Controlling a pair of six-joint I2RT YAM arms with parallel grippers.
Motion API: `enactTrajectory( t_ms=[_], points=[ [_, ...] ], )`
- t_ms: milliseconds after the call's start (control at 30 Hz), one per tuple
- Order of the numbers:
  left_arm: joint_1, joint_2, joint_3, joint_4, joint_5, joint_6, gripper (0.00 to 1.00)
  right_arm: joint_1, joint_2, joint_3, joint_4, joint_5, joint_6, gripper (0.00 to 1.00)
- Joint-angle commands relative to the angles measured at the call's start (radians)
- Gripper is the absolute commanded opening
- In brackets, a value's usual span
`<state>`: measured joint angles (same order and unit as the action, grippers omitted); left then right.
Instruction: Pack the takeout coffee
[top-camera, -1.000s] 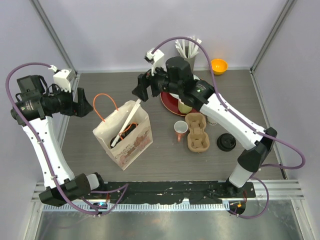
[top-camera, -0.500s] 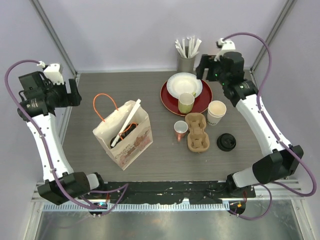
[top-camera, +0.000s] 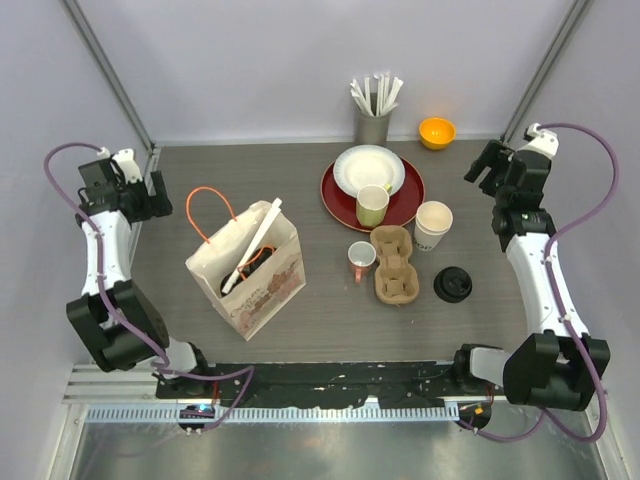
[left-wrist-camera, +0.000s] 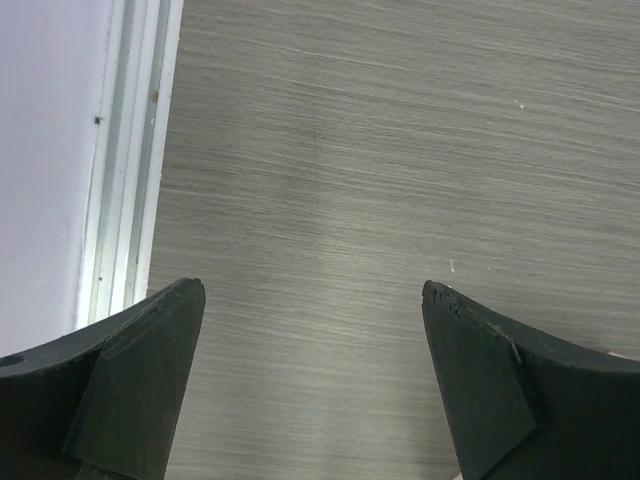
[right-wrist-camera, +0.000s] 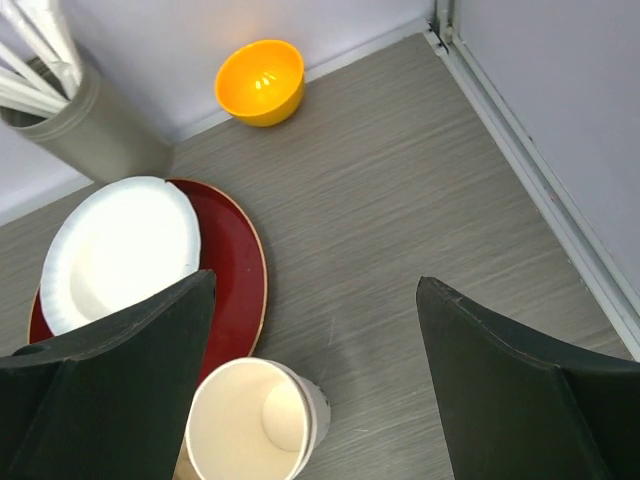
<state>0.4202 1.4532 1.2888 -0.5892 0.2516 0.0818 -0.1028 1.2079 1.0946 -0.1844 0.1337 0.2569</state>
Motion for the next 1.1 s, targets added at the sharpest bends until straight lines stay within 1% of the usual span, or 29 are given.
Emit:
enactTrajectory(
  t_ms=[0,33,100,167,200,233,333,367,400,433,500,667,700,833,933,1067],
  points=[
    [0.003,-0.004,-0.087,0.245,-0.018,-0.027,0.98,-0.021,-0.057,-0.088,0.141,0.042,0.036,0.87],
    [0.003,-0.007,-0.109,0.279,-0.024,-0.031,1.00,-0.021,-0.062,-0.119,0.151,0.055,0.027,0.87],
    [0.003,-0.026,-0.189,0.391,-0.049,-0.034,1.00,-0.021,-0.094,-0.175,0.180,0.073,0.013,0.87],
    [0.005,-0.043,-0.284,0.475,-0.057,-0.034,1.00,-0.021,-0.128,-0.231,0.276,0.078,-0.013,0.87],
    [0.005,-0.068,-0.317,0.577,-0.058,-0.039,1.00,-0.021,-0.145,-0.293,0.310,0.080,-0.018,0.87],
    [0.003,-0.076,-0.380,0.624,-0.054,-0.048,1.00,-0.021,-0.181,-0.326,0.344,0.089,-0.030,0.87],
    [0.003,-0.105,-0.485,0.787,-0.014,-0.066,1.00,-0.021,-0.223,-0.436,0.485,0.116,-0.057,0.87],
    [0.003,-0.109,-0.509,0.820,-0.005,-0.071,1.00,-0.021,-0.231,-0.458,0.505,0.121,-0.062,0.87],
    [0.002,-0.109,-0.531,0.891,0.000,-0.077,1.00,-0.021,-0.237,-0.504,0.525,0.127,-0.067,0.87],
    [0.000,-0.109,-0.571,0.922,-0.002,-0.076,1.00,-0.021,-0.245,-0.525,0.572,0.129,-0.073,0.87],
    [-0.008,-0.105,-0.617,0.995,-0.012,-0.109,1.00,-0.021,-0.252,-0.583,0.611,0.127,-0.077,0.87],
    [-0.041,-0.071,-0.674,1.094,-0.090,-0.139,1.00,-0.021,-0.278,-0.683,0.729,0.116,-0.094,0.87],
    [-0.043,-0.076,-0.669,1.071,-0.095,-0.143,1.00,-0.021,-0.284,-0.714,0.744,0.115,-0.102,0.87],
    [-0.055,-0.099,-0.710,1.135,-0.091,-0.157,1.00,-0.021,-0.309,-0.791,0.841,0.103,-0.119,0.86],
    [-0.072,-0.123,-0.744,1.172,-0.097,-0.177,1.00,-0.021,-0.321,-0.823,0.862,0.098,-0.119,0.87],
    [-0.098,-0.157,-0.781,1.204,-0.090,-0.157,1.00,-0.021,-0.330,-0.842,0.870,0.089,-0.120,0.86]
  ],
)
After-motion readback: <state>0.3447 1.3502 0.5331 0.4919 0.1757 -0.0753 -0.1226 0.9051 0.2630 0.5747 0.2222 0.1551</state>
